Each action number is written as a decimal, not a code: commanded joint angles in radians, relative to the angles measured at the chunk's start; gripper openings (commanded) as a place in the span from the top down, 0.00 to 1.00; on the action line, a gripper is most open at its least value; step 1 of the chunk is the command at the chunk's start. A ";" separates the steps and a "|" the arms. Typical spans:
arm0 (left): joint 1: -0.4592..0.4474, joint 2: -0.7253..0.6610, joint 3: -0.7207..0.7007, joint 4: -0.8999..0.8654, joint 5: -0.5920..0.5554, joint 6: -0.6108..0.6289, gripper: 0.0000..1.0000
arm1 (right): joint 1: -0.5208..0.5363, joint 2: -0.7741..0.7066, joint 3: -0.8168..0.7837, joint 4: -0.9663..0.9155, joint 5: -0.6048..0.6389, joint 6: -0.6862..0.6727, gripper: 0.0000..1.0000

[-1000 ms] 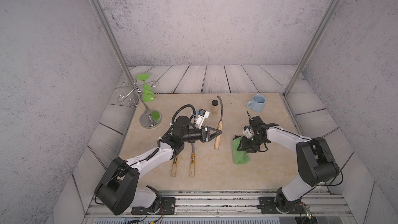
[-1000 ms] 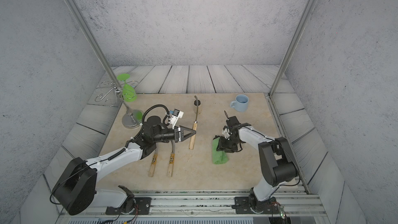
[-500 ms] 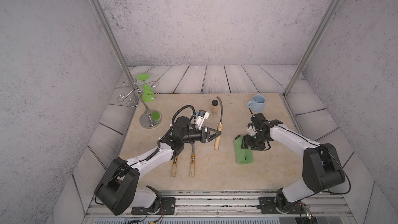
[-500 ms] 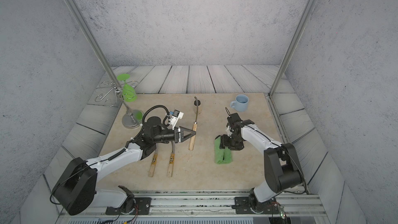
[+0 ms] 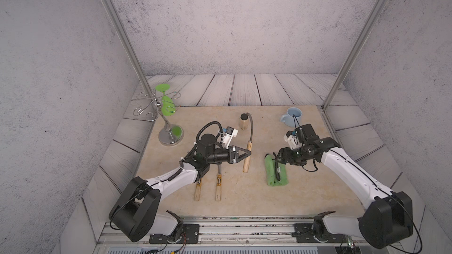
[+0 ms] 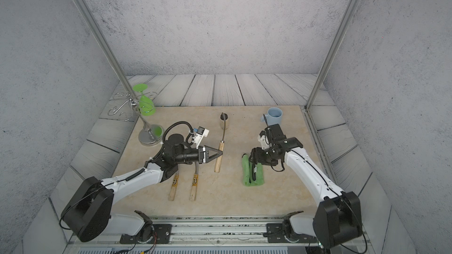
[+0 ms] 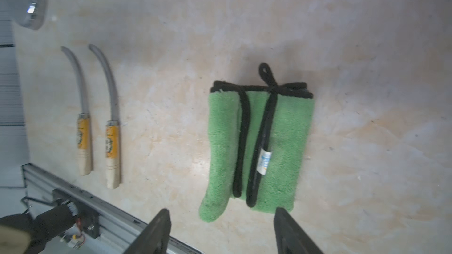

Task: Wipe small sickles with rags
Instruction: Adjust the small sickle.

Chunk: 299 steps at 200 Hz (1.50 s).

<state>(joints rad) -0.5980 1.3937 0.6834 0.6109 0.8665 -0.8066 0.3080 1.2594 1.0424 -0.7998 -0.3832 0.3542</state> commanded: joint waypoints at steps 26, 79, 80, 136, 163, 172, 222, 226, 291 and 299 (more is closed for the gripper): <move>-0.044 0.069 -0.043 0.204 0.049 -0.090 1.00 | 0.007 -0.105 -0.051 0.260 -0.320 0.105 0.32; -0.101 0.107 -0.008 0.218 0.043 -0.089 1.00 | 0.047 -0.075 -0.050 0.323 -0.355 0.147 0.32; -0.101 0.108 -0.007 0.219 0.043 -0.089 1.00 | 0.047 -0.075 -0.050 0.325 -0.355 0.147 0.32; -0.135 0.136 0.022 0.217 0.037 -0.091 1.00 | 0.110 -0.013 -0.051 0.365 -0.344 0.159 0.34; -0.137 0.140 0.030 0.216 0.037 -0.092 1.00 | 0.129 0.004 -0.060 0.375 -0.340 0.163 0.43; -0.136 0.139 0.032 0.214 0.038 -0.091 1.00 | 0.132 0.005 -0.065 0.381 -0.339 0.165 0.48; -0.138 0.137 0.038 0.181 0.044 -0.077 1.00 | 0.139 -0.005 -0.086 0.420 -0.337 0.186 0.85; -0.138 0.135 0.039 0.176 0.044 -0.073 1.00 | 0.139 -0.008 -0.089 0.426 -0.333 0.191 0.86; -0.140 0.021 0.063 -0.129 -0.049 0.106 0.65 | 0.151 -0.070 -0.110 0.414 -0.106 0.347 0.94; -0.140 0.007 0.069 -0.165 -0.062 0.126 0.64 | 0.153 -0.074 -0.113 0.417 -0.082 0.372 0.94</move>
<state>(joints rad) -0.7315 1.4685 0.7090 0.5625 0.8406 -0.7837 0.4583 1.2308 0.9386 -0.3702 -0.6132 0.6502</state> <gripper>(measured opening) 0.350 0.230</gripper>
